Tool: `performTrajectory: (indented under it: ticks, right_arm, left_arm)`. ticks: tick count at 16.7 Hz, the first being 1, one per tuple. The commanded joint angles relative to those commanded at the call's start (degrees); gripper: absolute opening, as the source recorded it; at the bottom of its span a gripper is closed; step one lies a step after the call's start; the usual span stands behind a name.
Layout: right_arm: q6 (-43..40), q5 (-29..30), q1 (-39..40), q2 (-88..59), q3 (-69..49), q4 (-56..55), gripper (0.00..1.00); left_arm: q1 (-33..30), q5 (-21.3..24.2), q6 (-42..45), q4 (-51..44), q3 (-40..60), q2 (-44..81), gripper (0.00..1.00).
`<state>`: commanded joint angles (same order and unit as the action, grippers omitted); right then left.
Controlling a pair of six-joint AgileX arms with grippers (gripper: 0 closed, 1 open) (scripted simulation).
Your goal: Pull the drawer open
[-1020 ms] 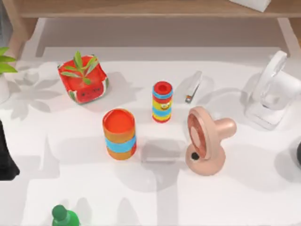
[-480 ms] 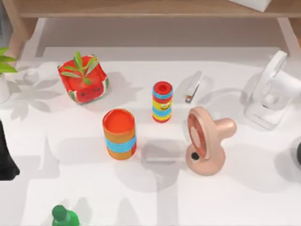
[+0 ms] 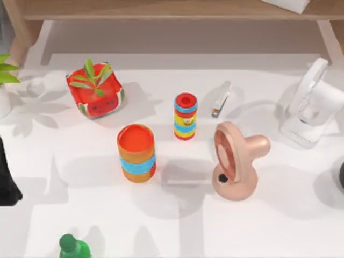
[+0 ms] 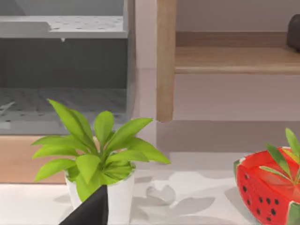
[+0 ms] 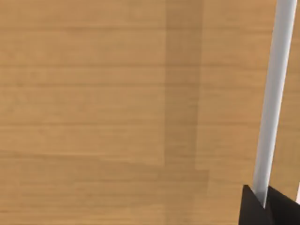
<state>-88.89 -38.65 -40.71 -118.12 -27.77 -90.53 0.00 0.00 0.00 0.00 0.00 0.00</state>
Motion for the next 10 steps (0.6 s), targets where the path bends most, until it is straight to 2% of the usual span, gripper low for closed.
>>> performTrajectory:
  ticks: [2, 10]
  right_arm:
    - [0.0, 0.0, 0.0, 0.0, 0.0, 0.0, 0.0]
    - [0.0, 0.0, 0.0, 0.0, 0.0, 0.0, 0.6]
  left_arm:
    - [0.0, 0.0, 0.0, 0.0, 0.0, 0.0, 1.0]
    - [0.0, 0.0, 0.0, 0.0, 0.0, 0.0, 1.0]
